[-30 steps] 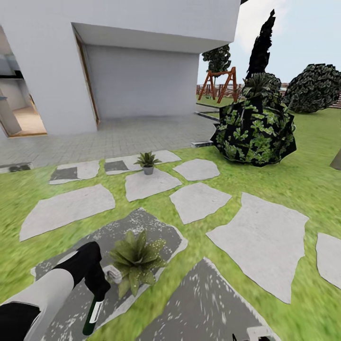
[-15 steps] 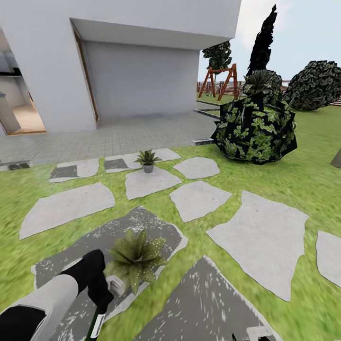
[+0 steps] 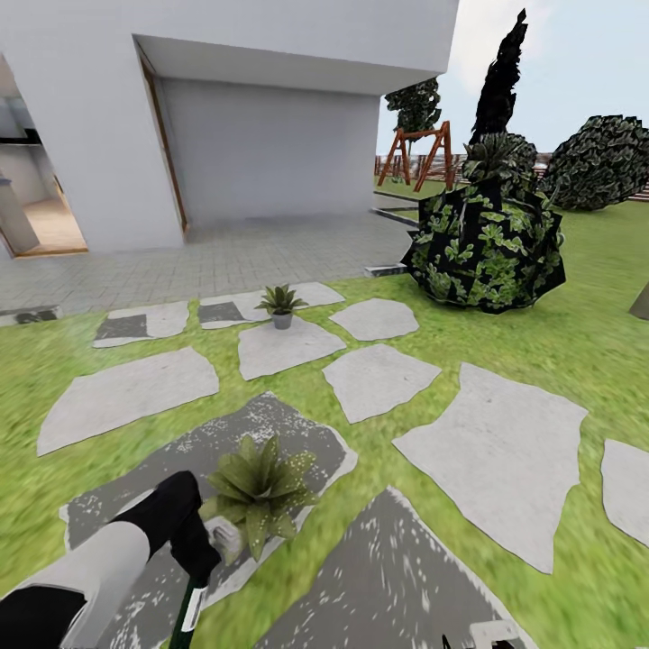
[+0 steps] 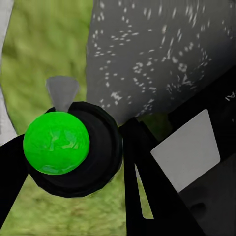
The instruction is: Pick up the pesticide atomizer in the garden and spray insectifuge to fully cover both potted plants in the garden.
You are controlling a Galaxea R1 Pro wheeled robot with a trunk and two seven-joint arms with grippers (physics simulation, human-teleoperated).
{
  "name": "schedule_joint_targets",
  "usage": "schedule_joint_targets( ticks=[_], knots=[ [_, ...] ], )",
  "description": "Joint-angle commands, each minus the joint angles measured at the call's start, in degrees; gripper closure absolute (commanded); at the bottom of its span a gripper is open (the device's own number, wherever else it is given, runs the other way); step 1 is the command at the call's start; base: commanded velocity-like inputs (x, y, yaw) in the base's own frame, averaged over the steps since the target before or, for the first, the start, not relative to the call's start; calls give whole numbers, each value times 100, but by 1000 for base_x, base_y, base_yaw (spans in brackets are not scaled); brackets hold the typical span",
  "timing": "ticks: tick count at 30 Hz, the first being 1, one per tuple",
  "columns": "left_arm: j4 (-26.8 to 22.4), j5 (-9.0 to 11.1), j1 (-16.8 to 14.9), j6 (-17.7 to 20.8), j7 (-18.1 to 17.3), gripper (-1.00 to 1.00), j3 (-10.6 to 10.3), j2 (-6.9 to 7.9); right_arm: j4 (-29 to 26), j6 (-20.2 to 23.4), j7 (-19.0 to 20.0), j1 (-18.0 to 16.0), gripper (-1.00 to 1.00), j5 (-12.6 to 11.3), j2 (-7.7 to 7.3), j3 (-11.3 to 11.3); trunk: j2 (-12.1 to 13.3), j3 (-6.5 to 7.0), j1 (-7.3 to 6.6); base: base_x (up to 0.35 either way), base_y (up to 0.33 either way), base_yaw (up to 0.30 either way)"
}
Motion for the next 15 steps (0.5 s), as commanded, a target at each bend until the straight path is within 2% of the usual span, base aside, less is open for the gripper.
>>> schedule_joint_targets(
  ticks=[1, 6, 15],
  knots=[
    [7, -44, 5, 35, -50, 100, 35, 29, 7, -20, -21, -4, -100, 60, 1, -33, -2, -5, -1, 0, 0, 0],
    [35, -44, 108, 19, -45, 100, 70, 210, 7, -20, -18, -4, -100, 60, 1, -33, -2, -5, -1, 0, 0, 0],
    [-17, -44, 216, 20, 54, 100, 91, 207, 11, -20, -22, -4, -100, 62, 1, -32, -2, -5, -1, 0, 0, 0]
  ],
)
